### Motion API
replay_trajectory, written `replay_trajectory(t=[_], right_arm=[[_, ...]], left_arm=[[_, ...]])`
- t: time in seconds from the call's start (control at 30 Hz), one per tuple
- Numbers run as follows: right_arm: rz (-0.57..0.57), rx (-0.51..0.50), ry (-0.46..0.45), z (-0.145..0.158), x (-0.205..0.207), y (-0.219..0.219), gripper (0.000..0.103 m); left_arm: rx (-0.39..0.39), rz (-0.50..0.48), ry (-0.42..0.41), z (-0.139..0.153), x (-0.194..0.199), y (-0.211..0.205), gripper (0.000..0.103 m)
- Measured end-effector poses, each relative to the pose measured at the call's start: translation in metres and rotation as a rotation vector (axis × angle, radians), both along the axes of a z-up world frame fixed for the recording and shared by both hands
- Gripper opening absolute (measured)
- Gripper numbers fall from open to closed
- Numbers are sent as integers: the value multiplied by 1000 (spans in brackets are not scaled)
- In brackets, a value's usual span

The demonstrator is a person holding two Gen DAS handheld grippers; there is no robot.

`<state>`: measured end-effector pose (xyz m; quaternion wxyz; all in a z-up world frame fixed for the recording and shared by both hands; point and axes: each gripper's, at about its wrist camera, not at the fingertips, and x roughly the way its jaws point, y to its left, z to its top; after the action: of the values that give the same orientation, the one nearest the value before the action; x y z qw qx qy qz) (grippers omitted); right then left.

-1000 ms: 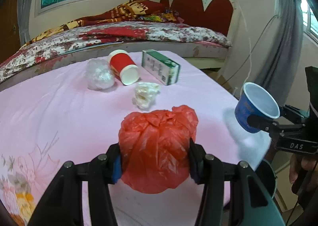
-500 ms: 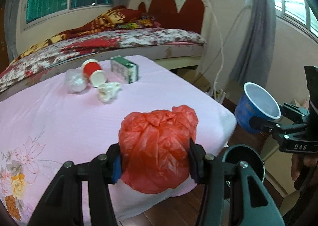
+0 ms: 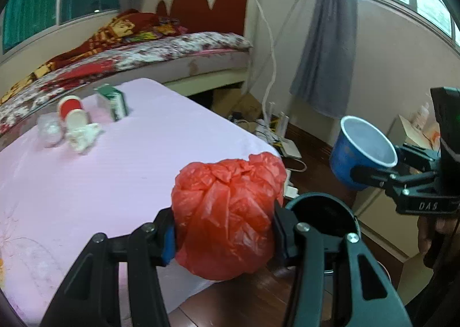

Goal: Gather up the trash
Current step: 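Carry the blue cup and red bag over the bin and open both grippers, then move both tools back over the table toward the tissue and plastic bag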

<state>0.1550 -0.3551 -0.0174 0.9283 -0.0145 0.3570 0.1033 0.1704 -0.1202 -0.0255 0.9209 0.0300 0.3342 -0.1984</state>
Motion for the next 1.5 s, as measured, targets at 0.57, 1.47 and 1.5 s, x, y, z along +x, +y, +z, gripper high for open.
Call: replay_trajectory(t=[0.57,1.47,1.5], right_arm=[[-73,-79,60,-31,-16,-54,78],[-92,-272,374,-166,-10,-110,100],[-102,-275,399,-172,-7,-113,102]], left_arm=[[23,-199,65,-29,-4,-78,53],[90,-323,364,-136,22,-175,102],[84,-302,363,-135,23,-170,102]])
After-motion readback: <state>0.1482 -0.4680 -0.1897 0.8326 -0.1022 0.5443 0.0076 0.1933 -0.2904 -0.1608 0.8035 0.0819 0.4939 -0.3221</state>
